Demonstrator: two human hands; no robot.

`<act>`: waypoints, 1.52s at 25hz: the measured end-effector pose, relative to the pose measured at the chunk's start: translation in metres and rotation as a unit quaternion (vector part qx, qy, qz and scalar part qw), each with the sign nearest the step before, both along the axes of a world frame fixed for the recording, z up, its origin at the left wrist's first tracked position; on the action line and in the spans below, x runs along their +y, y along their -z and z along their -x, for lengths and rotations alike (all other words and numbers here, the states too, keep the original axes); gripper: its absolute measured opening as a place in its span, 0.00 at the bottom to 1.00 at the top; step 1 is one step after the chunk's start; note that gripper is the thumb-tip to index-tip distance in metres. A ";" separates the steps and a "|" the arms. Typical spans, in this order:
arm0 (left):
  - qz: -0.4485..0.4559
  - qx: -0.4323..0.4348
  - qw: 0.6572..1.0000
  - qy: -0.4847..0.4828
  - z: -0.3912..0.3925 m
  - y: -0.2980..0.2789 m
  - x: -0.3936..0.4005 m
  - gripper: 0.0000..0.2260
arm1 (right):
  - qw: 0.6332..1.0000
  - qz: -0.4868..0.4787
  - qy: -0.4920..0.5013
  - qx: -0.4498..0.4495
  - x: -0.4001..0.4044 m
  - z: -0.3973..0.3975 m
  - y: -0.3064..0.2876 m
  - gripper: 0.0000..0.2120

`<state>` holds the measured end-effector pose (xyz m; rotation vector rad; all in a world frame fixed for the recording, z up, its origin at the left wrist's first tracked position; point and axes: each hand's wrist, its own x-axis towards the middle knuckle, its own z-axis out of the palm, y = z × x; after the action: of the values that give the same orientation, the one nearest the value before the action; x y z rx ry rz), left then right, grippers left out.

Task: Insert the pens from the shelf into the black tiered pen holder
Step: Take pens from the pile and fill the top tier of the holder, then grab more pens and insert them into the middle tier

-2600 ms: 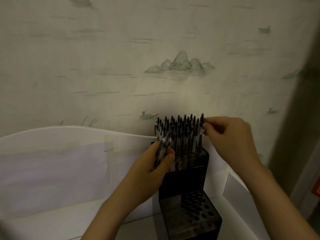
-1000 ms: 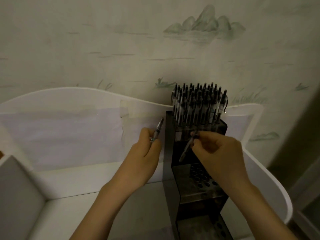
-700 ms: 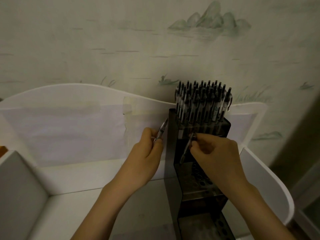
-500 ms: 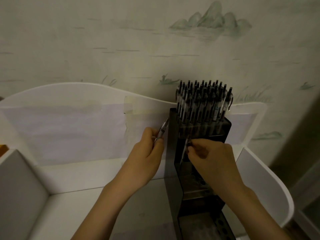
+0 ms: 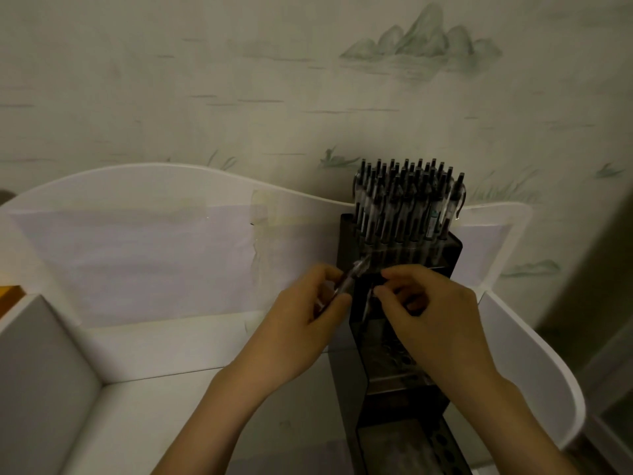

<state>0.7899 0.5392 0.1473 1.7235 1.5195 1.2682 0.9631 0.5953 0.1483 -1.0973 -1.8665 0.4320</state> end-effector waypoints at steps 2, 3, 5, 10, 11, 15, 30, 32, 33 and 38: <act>0.001 0.006 1.000 0.018 -0.005 -0.001 0.000 0.05 | 0.998 0.011 -0.049 0.044 -0.006 0.002 -0.009 0.06; 0.001 0.008 1.000 0.025 -0.008 -0.001 0.000 0.05 | 0.995 0.032 -0.067 0.065 -0.007 0.003 -0.011 0.05; -0.004 0.007 0.999 0.035 -0.013 -0.003 0.001 0.07 | 0.987 0.074 -0.083 0.114 -0.006 0.002 -0.015 0.03; -0.003 0.066 0.998 -0.012 -0.009 -0.002 0.005 0.08 | 0.953 0.095 -0.069 0.280 -0.002 -0.024 -0.037 0.05; -0.001 0.091 0.995 -0.028 -0.004 0.000 0.005 0.09 | 0.955 0.073 -0.060 0.280 -0.002 -0.030 -0.041 0.05; 0.005 0.194 0.977 -0.093 0.003 0.007 0.002 0.15 | 0.992 -0.021 -0.029 0.125 0.001 -0.036 -0.035 0.03; 0.068 0.241 0.948 -0.197 -0.014 0.014 -0.029 0.17 | 0.997 0.007 -0.082 0.005 0.039 -0.014 0.033 0.08; 0.067 0.240 0.946 -0.209 -0.019 0.016 -0.033 0.18 | 0.997 0.023 -0.076 0.002 0.041 -0.013 0.037 0.08; 0.065 0.238 0.945 -0.216 -0.021 0.017 -0.035 0.18 | 0.997 0.024 -0.079 -0.001 0.042 -0.014 0.038 0.07; 0.065 0.227 0.939 -0.249 -0.032 0.021 -0.048 0.17 | 0.996 0.006 -0.084 0.006 0.035 -0.023 0.025 0.11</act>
<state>0.8222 0.4913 0.1261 1.6766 2.3691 0.9860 0.9856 0.6305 0.1229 -0.9469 -1.9558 0.5442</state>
